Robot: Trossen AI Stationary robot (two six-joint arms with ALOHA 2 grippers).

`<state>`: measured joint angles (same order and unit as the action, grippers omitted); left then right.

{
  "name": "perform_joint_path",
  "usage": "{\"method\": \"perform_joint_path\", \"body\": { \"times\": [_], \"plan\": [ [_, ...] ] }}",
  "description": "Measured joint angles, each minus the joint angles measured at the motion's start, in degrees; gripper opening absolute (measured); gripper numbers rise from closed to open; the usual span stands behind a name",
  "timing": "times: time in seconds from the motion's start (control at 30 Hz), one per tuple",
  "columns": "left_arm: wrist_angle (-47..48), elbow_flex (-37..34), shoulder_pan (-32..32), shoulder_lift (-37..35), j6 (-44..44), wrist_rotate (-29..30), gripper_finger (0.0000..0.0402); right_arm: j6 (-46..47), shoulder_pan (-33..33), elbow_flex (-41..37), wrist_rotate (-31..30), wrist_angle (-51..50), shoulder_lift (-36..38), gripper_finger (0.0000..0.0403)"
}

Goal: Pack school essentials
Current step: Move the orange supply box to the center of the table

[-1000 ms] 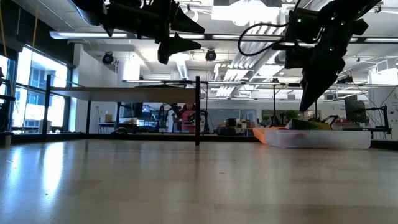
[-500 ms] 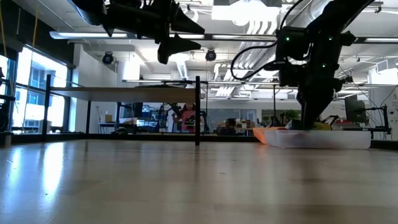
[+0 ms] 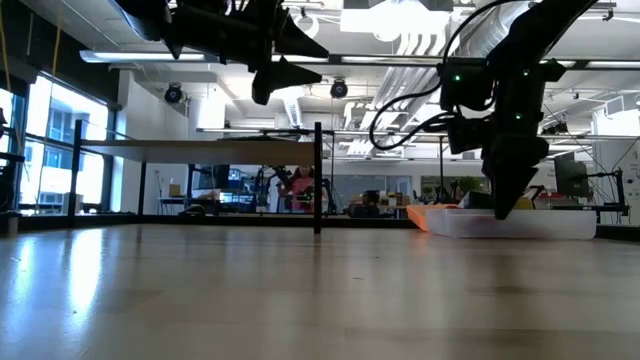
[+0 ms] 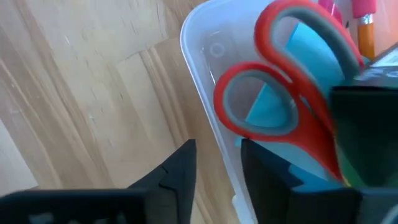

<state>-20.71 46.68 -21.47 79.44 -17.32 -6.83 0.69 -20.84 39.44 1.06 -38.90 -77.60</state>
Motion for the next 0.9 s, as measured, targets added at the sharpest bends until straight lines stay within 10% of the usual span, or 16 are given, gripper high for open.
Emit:
{"method": "perform_joint_path", "body": {
  "times": [0.5,0.9],
  "plan": [
    [8.77,0.07,-1.98,-3.75,0.02,2.32,0.0218,3.26,5.40,0.00,2.90,3.11,-0.07,0.0009],
    [17.65,0.04,-2.86,-8.93,4.04,2.58,0.0218,13.23,15.02,0.00,4.06,11.68,-0.66,0.0004]
  ]
}}
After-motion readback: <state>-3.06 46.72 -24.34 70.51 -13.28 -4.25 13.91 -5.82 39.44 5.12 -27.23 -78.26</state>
